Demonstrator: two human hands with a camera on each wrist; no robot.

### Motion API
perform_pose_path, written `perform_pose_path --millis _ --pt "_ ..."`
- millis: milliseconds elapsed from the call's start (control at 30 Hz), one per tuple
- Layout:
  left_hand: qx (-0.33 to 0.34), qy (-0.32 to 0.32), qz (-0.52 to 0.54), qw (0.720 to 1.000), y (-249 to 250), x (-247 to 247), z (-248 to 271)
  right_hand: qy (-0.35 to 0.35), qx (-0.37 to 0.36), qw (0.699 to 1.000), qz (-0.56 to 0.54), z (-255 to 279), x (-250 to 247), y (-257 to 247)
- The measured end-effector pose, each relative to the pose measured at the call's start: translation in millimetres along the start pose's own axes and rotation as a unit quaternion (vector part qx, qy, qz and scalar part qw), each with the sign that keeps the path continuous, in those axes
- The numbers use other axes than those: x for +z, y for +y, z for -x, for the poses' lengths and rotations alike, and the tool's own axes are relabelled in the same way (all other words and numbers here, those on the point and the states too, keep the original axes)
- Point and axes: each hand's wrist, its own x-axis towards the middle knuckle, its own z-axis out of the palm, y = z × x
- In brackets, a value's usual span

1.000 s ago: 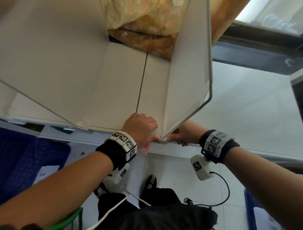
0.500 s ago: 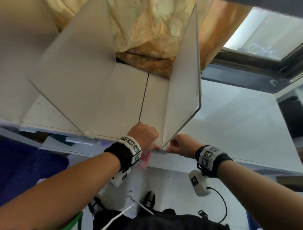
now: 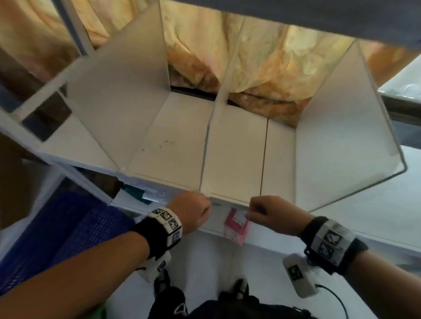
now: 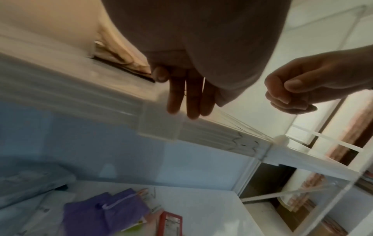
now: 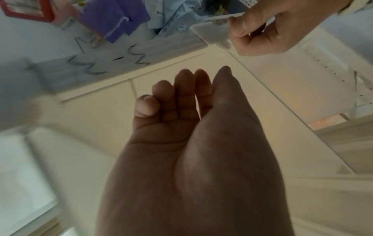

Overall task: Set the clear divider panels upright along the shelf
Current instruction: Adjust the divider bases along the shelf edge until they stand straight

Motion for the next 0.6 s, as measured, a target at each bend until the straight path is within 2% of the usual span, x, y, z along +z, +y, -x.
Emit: perform_pose_path --millis 100,200,333,433,533,600 --pt "-0.059 0.050 -0.006 0.997 -50.3 0.9 14.0 0.022 0.011 1.000 -0.009 -51.2 7.0 -28.4" --pt "-0.097 0.015 0.017 0.995 -80.9 -4.1 8.5 0.042 0.052 0.998 -0.012 -97.3 11.9 -50.3" --pt "-0.054 -0.039 -0.004 0.998 -87.9 -3.9 -14.0 0.028 0.098 0.995 -0.004 -129.0 24.8 -56.9" --pt "-0.043 -0.065 -0.010 0.997 -85.6 -0.6 -28.1 0.039 0.117 0.991 -0.048 -131.4 29.1 -47.5" --pt "-0.017 -0.030 -0.062 0.997 -85.2 -0.3 -36.6 0.027 0.113 0.992 -0.056 -133.2 28.4 -44.3" --pt "-0.018 -0.033 -0.093 0.995 -86.4 -3.0 -41.0 0.027 0.117 0.991 -0.054 -135.6 28.4 -44.6"
